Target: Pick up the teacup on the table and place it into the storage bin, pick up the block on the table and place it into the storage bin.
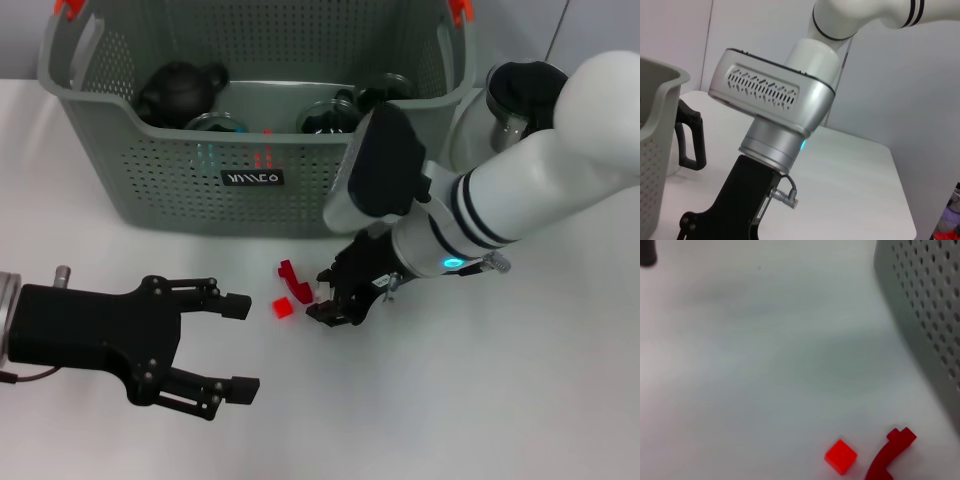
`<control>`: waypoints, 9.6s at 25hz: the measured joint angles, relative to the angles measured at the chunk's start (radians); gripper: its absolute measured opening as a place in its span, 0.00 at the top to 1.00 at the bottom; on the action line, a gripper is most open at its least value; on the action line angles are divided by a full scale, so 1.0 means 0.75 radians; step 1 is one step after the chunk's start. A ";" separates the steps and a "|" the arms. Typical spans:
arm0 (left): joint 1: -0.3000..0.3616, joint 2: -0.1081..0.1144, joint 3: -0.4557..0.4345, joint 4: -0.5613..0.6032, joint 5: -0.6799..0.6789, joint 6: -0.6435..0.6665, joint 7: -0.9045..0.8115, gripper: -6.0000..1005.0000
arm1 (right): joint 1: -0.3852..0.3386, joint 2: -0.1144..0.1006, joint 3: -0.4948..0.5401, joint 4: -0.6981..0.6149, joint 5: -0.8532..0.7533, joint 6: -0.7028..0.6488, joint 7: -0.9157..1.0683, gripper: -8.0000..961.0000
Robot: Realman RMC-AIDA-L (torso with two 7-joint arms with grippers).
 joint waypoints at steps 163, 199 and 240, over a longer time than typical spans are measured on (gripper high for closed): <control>-0.497 -0.076 1.200 0.000 0.730 -0.902 -1.466 0.82 | -0.382 -0.098 1.143 -0.790 -0.145 -1.131 -0.285 0.04; -0.366 -0.074 0.851 0.429 0.710 -0.442 -1.332 0.82 | -0.393 -0.110 1.177 -0.744 -0.150 -1.142 -0.301 0.04; -0.640 0.174 0.297 0.414 0.515 -0.616 -1.330 0.45 | -0.415 -0.134 1.169 -0.676 -0.155 -1.225 -0.340 0.04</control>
